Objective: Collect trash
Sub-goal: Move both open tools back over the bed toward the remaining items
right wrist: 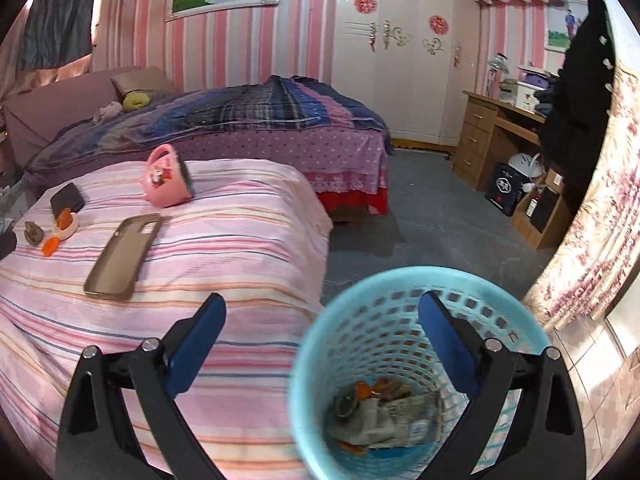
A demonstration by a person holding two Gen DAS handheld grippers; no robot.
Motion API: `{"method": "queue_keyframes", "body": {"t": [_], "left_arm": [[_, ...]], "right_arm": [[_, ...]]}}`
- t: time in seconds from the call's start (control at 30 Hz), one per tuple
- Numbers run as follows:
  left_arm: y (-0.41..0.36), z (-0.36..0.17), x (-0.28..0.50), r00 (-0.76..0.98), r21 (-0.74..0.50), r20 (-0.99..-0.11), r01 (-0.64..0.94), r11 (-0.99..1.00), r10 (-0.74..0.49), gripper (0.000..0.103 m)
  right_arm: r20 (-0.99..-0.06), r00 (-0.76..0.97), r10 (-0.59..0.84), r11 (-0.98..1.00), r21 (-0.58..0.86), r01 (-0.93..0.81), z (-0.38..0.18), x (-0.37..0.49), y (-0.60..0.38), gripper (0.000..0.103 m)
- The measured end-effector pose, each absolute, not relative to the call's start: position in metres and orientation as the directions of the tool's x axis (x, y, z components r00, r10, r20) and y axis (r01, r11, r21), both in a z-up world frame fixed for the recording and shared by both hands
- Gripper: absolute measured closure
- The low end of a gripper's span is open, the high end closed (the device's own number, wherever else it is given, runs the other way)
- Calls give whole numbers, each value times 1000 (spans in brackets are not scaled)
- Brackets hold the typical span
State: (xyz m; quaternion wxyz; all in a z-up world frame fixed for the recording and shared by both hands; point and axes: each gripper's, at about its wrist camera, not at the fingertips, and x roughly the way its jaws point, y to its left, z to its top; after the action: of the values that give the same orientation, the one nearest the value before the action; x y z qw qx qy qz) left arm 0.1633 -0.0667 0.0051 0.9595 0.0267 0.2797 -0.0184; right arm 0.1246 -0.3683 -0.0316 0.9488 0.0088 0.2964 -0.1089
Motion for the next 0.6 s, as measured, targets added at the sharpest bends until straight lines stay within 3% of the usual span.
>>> {"method": "queue_keyframes", "body": {"t": [0.6], "left_arm": [[28, 3, 201, 829, 16, -549, -115, 993, 105, 5]], "right_arm": [[-568, 820, -70, 997, -53, 48, -25, 171, -270, 8]]}}
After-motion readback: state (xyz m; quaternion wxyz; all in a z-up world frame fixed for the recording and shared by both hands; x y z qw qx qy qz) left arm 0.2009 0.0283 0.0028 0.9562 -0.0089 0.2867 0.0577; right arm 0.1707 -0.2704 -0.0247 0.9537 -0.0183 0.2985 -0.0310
